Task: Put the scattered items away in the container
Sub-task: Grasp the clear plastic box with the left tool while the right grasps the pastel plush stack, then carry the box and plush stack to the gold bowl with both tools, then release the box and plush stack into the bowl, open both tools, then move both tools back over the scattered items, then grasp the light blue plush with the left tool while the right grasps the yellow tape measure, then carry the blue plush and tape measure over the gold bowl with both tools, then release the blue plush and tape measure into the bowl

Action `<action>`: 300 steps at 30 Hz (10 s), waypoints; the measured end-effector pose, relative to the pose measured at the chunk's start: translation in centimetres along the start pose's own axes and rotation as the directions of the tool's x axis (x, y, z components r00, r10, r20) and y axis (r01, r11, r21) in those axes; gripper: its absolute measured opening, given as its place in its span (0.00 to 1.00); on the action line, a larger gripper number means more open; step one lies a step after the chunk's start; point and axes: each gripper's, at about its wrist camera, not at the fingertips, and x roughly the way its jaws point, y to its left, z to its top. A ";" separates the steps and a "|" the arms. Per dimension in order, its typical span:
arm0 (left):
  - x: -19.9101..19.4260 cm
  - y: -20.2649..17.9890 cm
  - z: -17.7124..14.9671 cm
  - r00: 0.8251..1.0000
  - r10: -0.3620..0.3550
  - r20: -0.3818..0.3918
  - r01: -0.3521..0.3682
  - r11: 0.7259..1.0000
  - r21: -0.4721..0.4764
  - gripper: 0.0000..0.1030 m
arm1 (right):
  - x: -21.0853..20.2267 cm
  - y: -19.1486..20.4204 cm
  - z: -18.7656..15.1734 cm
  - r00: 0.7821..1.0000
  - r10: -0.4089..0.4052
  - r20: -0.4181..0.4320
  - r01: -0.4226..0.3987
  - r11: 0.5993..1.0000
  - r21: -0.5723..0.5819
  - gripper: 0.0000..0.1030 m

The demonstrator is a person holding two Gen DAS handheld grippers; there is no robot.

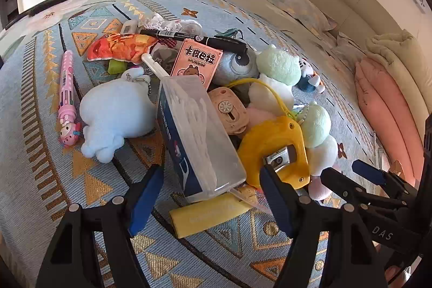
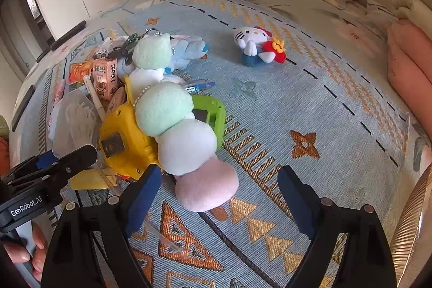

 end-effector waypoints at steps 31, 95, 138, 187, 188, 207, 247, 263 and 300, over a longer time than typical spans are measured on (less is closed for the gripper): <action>-2.2 -0.8 0.4 0.994 -0.095 0.046 0.092 0.994 0.063 0.24 | -3.8 0.3 0.0 0.997 0.050 0.052 -0.053 0.997 0.060 0.30; -4.3 -32.0 -9.8 0.887 -0.364 -0.283 0.460 0.650 0.605 0.53 | -16.7 -26.2 -14.5 0.588 -0.807 -0.062 0.659 0.433 0.615 0.80; -7.2 -1.7 -1.5 0.936 -0.351 0.013 0.348 0.931 0.111 0.65 | -14.8 -30.5 -15.9 0.472 -0.774 -0.422 0.657 -0.011 0.754 0.80; 1.2 7.0 4.4 0.996 0.084 0.015 -0.085 0.974 0.211 0.65 | -1.7 8.3 1.6 1.000 0.011 0.002 -0.011 0.997 0.077 0.93; 1.3 7.3 4.4 0.998 0.064 0.016 -0.066 0.978 0.199 0.65 | -1.1 8.4 1.6 1.000 0.020 -0.015 -0.019 0.997 0.075 0.92; 2.4 6.0 3.0 0.994 0.097 0.053 -0.108 0.948 0.299 0.67 | 2.7 11.3 1.2 0.994 -0.056 -0.098 0.055 0.998 -0.021 0.81; -8.7 -5.6 2.9 0.960 -0.220 0.170 0.123 0.885 0.449 0.57 | -9.8 -1.2 0.9 0.995 0.055 0.086 -0.077 0.959 0.271 0.64; -8.1 -22.5 -0.2 0.910 -0.415 -0.012 0.327 0.698 0.637 0.57 | -16.5 -15.3 -3.2 0.967 -0.201 0.159 0.098 0.864 0.495 0.64; -2.0 -28.5 -5.8 0.924 -0.336 -0.183 0.376 0.713 0.591 0.62 | -11.2 -20.7 -9.1 0.968 -0.227 -0.108 0.246 0.775 0.582 0.64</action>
